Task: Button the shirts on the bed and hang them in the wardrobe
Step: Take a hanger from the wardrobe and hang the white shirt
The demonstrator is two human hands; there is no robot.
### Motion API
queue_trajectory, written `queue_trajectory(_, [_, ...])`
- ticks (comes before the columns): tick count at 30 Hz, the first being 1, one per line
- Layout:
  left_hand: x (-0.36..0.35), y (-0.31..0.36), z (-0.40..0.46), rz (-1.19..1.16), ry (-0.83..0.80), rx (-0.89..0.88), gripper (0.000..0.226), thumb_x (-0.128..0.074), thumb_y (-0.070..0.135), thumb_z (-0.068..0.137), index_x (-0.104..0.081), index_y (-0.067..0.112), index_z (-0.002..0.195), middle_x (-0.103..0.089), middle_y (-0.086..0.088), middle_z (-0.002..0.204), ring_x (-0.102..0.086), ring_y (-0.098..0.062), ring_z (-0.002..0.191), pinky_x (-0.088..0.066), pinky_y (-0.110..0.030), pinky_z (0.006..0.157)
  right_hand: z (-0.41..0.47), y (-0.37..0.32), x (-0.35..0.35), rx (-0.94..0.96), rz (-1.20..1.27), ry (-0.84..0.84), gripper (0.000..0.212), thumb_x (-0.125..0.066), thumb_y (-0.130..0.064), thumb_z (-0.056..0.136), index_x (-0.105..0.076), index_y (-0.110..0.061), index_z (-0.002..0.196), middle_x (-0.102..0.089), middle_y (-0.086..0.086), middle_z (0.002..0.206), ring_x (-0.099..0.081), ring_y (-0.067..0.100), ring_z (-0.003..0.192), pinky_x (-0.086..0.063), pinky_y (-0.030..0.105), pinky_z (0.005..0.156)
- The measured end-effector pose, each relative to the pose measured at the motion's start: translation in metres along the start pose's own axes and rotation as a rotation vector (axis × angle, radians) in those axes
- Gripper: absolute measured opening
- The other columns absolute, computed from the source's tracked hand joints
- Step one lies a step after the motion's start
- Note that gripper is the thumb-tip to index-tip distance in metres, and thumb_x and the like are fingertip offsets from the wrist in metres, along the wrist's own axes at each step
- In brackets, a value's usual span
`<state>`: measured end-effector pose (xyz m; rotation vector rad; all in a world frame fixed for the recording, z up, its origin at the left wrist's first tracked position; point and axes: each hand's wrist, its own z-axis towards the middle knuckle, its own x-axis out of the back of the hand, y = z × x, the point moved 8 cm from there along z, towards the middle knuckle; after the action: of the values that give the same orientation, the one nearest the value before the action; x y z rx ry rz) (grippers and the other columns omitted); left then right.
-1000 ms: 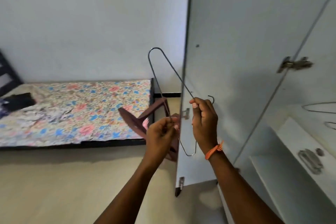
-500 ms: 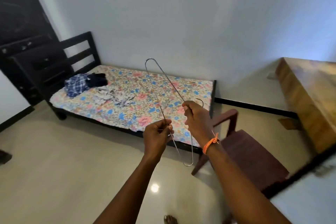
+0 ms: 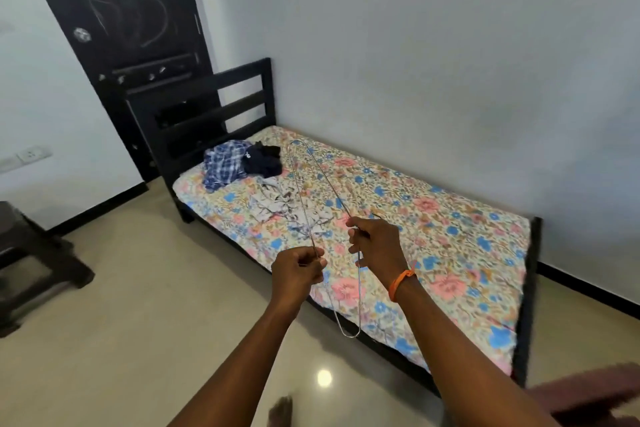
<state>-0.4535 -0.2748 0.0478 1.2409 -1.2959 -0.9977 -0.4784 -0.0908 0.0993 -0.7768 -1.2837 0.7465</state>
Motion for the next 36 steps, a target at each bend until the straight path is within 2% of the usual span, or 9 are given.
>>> queue_trajectory(6, [0.047,-0.013,0.17,-0.007,-0.021,0.021,0.006,-0.075,0.006,0.085,-0.072,0.008,0.09,-0.071,-0.013,0.076,-0.07,-0.022,0.066,-0.061,-0.036,0.07,0.144,0.002,-0.082,-0.102,0.109,0.033,0.019,-0.056,0.004,0.096,-0.071,0.002,0.107,-0.066,0.015,0.082,-0.069,0.031,0.075,-0.059,0.027,0.056])
queue_trajectory(10, [0.08,-0.016,0.289,-0.036,-0.044,0.144,0.011,-0.066,0.01,0.093,-0.069,0.002,0.088,-0.069,-0.011,0.084,-0.068,-0.026,0.069,-0.061,-0.034,0.065,0.239,-0.001,-0.129,-0.242,0.239,0.083,0.015,-0.057,-0.001,0.096,-0.071,0.002,0.1,-0.067,0.016,0.08,-0.066,0.014,0.06,-0.059,0.045,0.053])
queue_trajectory(18, [0.111,-0.057,0.507,0.019,-0.008,0.363,0.012,-0.055,0.008,0.099,-0.066,0.004,0.102,-0.066,-0.018,0.088,-0.063,-0.028,0.067,-0.056,-0.035,0.061,0.427,0.016,-0.21,-0.294,0.304,0.177,0.02,-0.052,-0.001,0.099,-0.069,-0.009,0.093,-0.065,0.011,0.077,-0.067,0.025,0.067,-0.059,0.053,0.057])
queue_trajectory(22, [0.116,-0.112,0.614,0.1,0.04,0.508,0.011,-0.056,0.007,0.097,-0.065,0.001,0.095,-0.063,-0.017,0.077,-0.06,-0.024,0.053,-0.051,-0.032,0.05,0.537,0.059,-0.269,-0.305,0.303,0.208,0.022,-0.048,-0.002,0.101,-0.064,0.001,0.086,-0.061,0.009,0.073,-0.064,0.008,0.061,-0.058,0.042,0.057])
queue_trajectory(25, [0.12,-0.172,0.699,0.169,0.129,0.647,0.021,-0.059,0.011,0.093,-0.065,-0.003,0.078,-0.064,-0.015,0.066,-0.061,-0.025,0.048,-0.054,-0.034,0.053,0.621,0.111,-0.324,-0.344,0.299,0.197,0.024,-0.045,-0.003,0.102,-0.059,-0.008,0.082,-0.06,0.015,0.079,-0.065,0.025,0.071,-0.058,0.041,0.066])
queue_trajectory(27, [0.118,-0.209,0.749,0.246,0.146,0.687,0.026,-0.06,0.019,0.09,-0.067,-0.004,0.082,-0.069,-0.018,0.071,-0.069,-0.031,0.06,-0.061,-0.042,0.061,0.666,0.146,-0.354,-0.376,0.285,0.194,0.03,-0.044,-0.002,0.102,-0.055,-0.018,0.078,-0.059,0.015,0.08,-0.062,0.034,0.073,-0.058,0.042,0.07])
queue_trajectory(29, [0.113,-0.253,0.798,0.308,0.153,0.721,0.034,-0.061,0.028,0.088,-0.067,-0.005,0.088,-0.07,-0.021,0.076,-0.071,-0.033,0.06,-0.06,-0.047,0.053,0.707,0.182,-0.384,-0.401,0.273,0.2,0.029,-0.045,-0.005,0.102,-0.055,-0.021,0.08,-0.06,0.012,0.079,-0.065,0.032,0.074,-0.059,0.041,0.07])
queue_trajectory(32, [0.106,-0.309,0.845,0.292,0.204,0.802,0.042,-0.062,0.034,0.09,-0.061,-0.007,0.098,-0.069,-0.027,0.086,-0.069,-0.033,0.055,-0.058,-0.049,0.046,0.743,0.228,-0.414,-0.423,0.242,0.227,0.022,-0.045,-0.006,0.102,-0.057,-0.014,0.086,-0.062,0.01,0.078,-0.067,0.026,0.072,-0.06,0.039,0.066])
queue_trajectory(36, [0.093,-0.399,0.893,0.365,0.231,0.887,0.063,-0.066,0.05,0.082,-0.061,-0.008,0.108,-0.069,-0.024,0.099,-0.071,-0.038,0.075,-0.061,-0.05,0.058,0.774,0.3,-0.456,-0.504,0.282,0.26,0.016,-0.042,-0.001,0.102,-0.055,-0.005,0.093,-0.06,0.009,0.08,-0.062,0.029,0.071,-0.057,0.027,0.062])
